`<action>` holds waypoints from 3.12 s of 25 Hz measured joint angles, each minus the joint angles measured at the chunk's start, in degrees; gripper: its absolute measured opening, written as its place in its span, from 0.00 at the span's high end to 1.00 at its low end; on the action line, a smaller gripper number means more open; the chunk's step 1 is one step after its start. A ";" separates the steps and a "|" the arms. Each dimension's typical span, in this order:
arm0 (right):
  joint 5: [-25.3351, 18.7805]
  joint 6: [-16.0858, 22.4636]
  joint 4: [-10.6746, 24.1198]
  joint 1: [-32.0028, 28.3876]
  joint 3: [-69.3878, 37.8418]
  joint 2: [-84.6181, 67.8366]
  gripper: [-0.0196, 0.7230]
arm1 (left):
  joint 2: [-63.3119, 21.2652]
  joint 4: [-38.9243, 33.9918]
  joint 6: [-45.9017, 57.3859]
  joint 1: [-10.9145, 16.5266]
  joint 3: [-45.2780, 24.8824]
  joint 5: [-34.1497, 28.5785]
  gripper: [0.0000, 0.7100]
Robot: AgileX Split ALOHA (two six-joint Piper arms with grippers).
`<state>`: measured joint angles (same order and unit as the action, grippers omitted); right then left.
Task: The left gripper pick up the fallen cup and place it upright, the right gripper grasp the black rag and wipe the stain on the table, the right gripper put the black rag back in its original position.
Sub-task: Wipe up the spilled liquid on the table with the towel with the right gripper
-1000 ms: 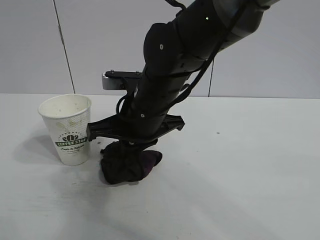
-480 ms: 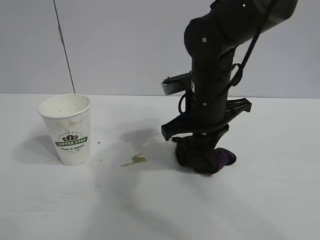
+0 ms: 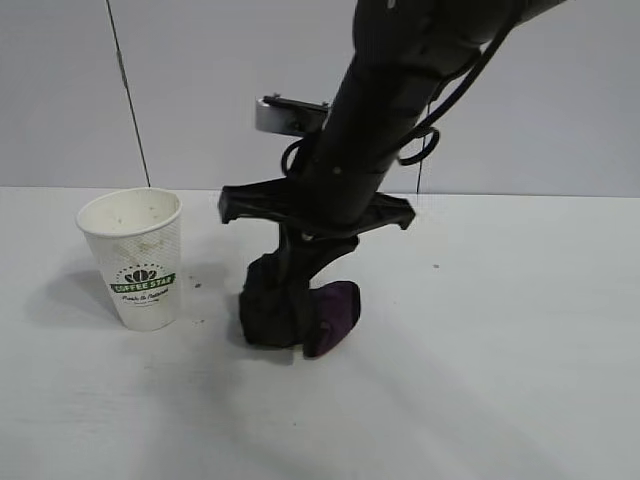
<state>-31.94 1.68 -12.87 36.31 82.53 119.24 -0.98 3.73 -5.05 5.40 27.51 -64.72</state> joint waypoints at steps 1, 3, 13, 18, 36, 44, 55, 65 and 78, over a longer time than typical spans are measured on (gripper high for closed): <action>2.00 0.00 -0.06 1.05 0.00 0.77 0.88 | 0.00 0.00 0.00 0.00 0.00 0.00 0.12; 6.10 0.00 -0.19 3.19 0.00 2.62 0.88 | 0.00 0.00 0.00 0.00 0.00 0.00 0.12; 10.97 0.84 5.33 3.88 0.00 5.84 0.88 | 0.00 0.00 0.00 0.00 0.00 0.00 0.12; 10.29 5.15 15.32 0.96 0.00 5.84 0.88 | 0.00 0.00 0.00 0.00 0.00 0.00 0.12; -12.02 0.40 4.29 -9.01 0.18 -0.61 0.88 | 0.00 0.00 0.00 0.00 0.00 0.00 0.12; 3.47 -4.95 0.58 -6.62 0.18 2.64 0.88 | 0.00 0.00 0.00 0.00 0.00 0.00 0.12; -1.14 11.13 27.42 -15.51 0.18 3.48 0.88 | 0.00 0.00 0.00 0.00 0.00 0.00 0.12; -18.47 9.78 28.87 -23.15 0.24 2.95 0.88 | 0.00 0.00 0.00 0.00 0.00 0.00 0.12; -10.40 -16.71 -12.05 -14.47 0.24 2.48 0.88 | 0.00 0.00 0.00 0.00 0.00 0.00 0.12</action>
<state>-42.34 -15.03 -24.92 21.85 82.77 121.73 -0.98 3.73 -5.05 5.40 27.51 -64.72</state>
